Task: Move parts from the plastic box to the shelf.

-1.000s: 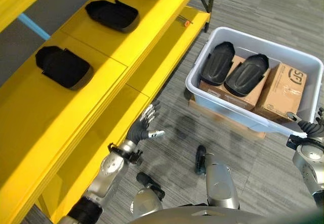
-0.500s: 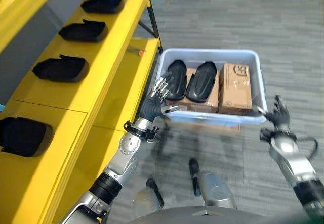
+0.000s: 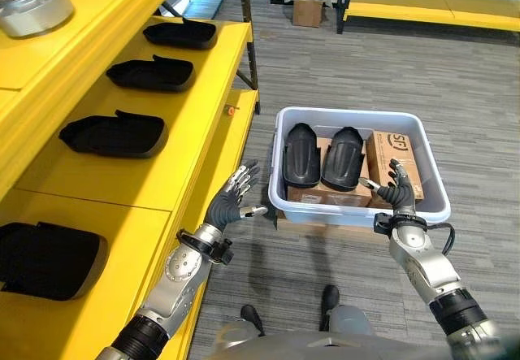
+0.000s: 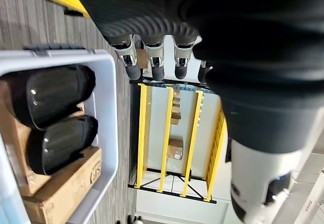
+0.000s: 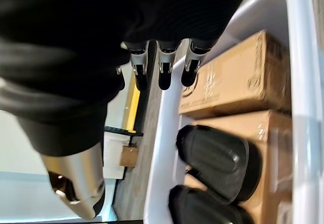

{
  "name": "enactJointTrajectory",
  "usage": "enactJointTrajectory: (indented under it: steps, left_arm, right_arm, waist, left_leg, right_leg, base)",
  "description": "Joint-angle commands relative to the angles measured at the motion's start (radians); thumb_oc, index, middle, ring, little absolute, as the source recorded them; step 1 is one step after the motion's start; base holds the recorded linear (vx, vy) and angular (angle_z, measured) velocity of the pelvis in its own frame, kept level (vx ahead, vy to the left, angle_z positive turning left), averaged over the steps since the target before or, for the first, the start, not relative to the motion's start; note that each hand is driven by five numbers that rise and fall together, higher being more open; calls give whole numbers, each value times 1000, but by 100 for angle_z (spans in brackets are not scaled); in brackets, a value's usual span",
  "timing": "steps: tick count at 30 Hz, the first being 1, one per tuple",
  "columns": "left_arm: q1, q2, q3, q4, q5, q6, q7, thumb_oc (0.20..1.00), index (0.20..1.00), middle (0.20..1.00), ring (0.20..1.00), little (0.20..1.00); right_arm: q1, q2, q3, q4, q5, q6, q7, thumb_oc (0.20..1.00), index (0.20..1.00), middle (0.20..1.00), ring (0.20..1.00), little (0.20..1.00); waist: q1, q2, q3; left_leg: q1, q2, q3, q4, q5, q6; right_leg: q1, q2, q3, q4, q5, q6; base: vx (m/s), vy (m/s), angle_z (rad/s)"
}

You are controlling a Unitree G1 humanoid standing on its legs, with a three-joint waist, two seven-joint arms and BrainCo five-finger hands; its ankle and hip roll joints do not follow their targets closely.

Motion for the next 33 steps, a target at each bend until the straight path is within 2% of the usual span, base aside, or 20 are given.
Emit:
enactJointTrajectory:
  steps: [1,7,8,9,10,11,12,13,14,15,18,24,27,28,33]
  left_arm:
    - [-23,-18,16,-68,4,-42,-23,1000,1000,1000,1000,1000]
    - [-48,-33,-22,-24,38,-46,-40,1000,1000,1000,1000,1000]
    - [-72,-41,-36,-2,29,-32,-20,1000,1000,1000,1000,1000]
    - [-74,-41,-37,0,31,-31,-19,1000,1000,1000,1000,1000]
    - [-85,-28,-37,7,58,-32,13,1000,1000,1000,1000,1000]
    - [-84,-26,-35,3,58,-30,16,1000,1000,1000,1000,1000]
    - [-83,-16,-31,-6,54,-29,27,1000,1000,1000,1000,1000]
    - [-98,-4,-37,-17,49,-22,33,1000,1000,1000,1000,1000]
    - [-100,0,-46,-23,45,-24,34,1000,1000,1000,1000,1000]
    - [-90,-9,-46,-23,54,-29,44,1000,1000,1000,1000,1000]
    - [-89,-13,-39,-27,29,-49,40,1000,1000,1000,1000,1000]
    - [-124,-39,-56,-15,19,-76,23,1000,1000,1000,1000,1000]
    - [-133,-48,-65,-13,19,-60,12,1000,1000,1000,1000,1000]
    - [-140,-51,-75,-7,27,-64,11,1000,1000,1000,1000,1000]
    - [-150,-58,-93,-11,29,-79,16,1000,1000,1000,1000,1000]
  right_arm:
    - [-77,-39,-25,-15,-52,-54,2,1000,1000,1000,1000,1000]
    - [-153,-52,-29,24,-28,-49,-35,1000,1000,1000,1000,1000]
    - [-173,-46,-29,32,-47,-60,-37,1000,1000,1000,1000,1000]
    - [-174,-45,-29,33,-49,-61,-37,1000,1000,1000,1000,1000]
    - [-183,-30,-28,9,-72,-57,-40,1000,1000,1000,1000,1000]
    - [-184,-29,-28,6,-74,-56,-41,1000,1000,1000,1000,1000]
    - [-192,-22,-23,1,-80,-54,-38,1000,1000,1000,1000,1000]
    - [-210,-1,-23,18,-81,-52,-42,1000,1000,1000,1000,1000]
    - [-218,6,-36,36,-79,-47,-37,1000,1000,1000,1000,1000]
    - [-204,-2,-47,36,-75,-37,-22,1000,1000,1000,1000,1000]
    - [-196,-10,-46,28,-94,-40,-28,1000,1000,1000,1000,1000]
    - [-267,-54,-35,45,-82,-24,-39,1000,1000,1000,1000,1000]
    - [-288,-67,-29,49,-79,-16,-23,1000,1000,1000,1000,1000]
    - [-295,-72,-25,45,-77,-9,-19,1000,1000,1000,1000,1000]
    - [-296,-82,-26,35,-76,0,-7,1000,1000,1000,1000,1000]
  waist:
    - [4,-20,8]
    - [4,-23,11]
    - [6,-23,17]
    - [7,-24,19]
    - [10,-32,31]
    - [11,-33,32]
    - [15,-36,32]
    - [14,-48,36]
    - [5,-45,38]
    - [-6,-36,27]
    - [-11,-20,24]
    - [-25,14,42]
    - [-30,20,48]
    - [-36,25,50]
    - [-51,47,56]
  left_leg:
    - [-63,29,-68,120,-66,-8]
    - [-62,35,-48,160,-88,-1]
    - [-47,28,-46,167,-102,17]
    - [-46,26,-47,167,-103,19]
    - [-3,6,-46,146,-123,46]
    - [1,5,-44,142,-125,48]
    - [15,4,-30,133,-128,45]
    - [40,-3,-50,119,-151,39]
    - [51,7,-63,108,-161,36]
    - [46,19,-73,95,-144,24]
    - [24,40,-60,85,-117,-3]
    - [-25,95,-63,67,-51,-54]
    - [-39,112,-68,76,-29,-70]
    - [-45,122,-67,82,-10,-79]
    - [-55,130,-66,98,15,-88]
  right_leg:
    - [28,13,27,37,-72,-24]
    - [22,10,4,101,-106,-37]
    - [14,7,-10,185,-132,-34]
    - [10,4,-9,195,-137,-33]
    - [-71,-50,-14,317,-69,30]
    - [-75,-56,-17,313,-61,34]
    - [-83,-93,-40,279,-20,45]
    - [-113,-146,5,117,139,90]
    - [-126,-144,52,58,155,106]
    - [-106,-121,74,11,131,104]
    - [-99,-100,58,9,93,83]
    - [-91,-53,45,23,11,14]
    - [-85,-41,50,31,-8,-4]
    - [-87,-36,50,39,-18,-13]
    - [-102,-30,54,82,-52,-30]
  base:
    - [-13,38,-2]
    - [-62,205,-6]
    - [-69,274,-3]
    - [-5,182,-19]
    - [39,-10,-18]
    - [63,-70,-35]
    - [195,-356,-37]
    - [301,-537,-54]
    - [373,-640,-4]
    - [242,-445,31]
    - [46,-217,61]
    - [-2,-107,12]
    - [76,-92,-7]
    - [58,-51,-3]
    - [83,-46,4]
